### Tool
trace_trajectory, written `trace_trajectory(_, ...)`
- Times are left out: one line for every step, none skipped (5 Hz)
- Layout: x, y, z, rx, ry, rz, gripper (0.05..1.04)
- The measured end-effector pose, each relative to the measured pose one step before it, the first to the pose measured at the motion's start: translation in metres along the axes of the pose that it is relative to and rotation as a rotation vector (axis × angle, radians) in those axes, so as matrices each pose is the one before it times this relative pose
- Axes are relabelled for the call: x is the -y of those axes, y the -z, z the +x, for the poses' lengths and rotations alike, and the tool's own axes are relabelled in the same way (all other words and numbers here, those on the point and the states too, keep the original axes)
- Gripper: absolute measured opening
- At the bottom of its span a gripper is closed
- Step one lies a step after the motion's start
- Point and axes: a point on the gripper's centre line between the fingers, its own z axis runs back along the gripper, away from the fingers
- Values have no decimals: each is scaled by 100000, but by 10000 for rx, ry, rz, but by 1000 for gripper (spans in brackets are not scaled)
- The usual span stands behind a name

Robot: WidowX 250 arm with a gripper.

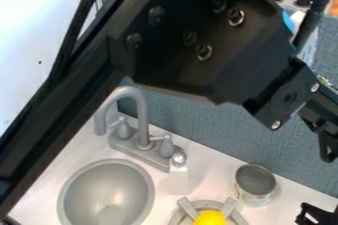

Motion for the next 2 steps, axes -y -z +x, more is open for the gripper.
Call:
trace_trajectory(235,-2,145,92,45,-148,170)
trace_trajectory(351,142,-224,178,34,-368,87)
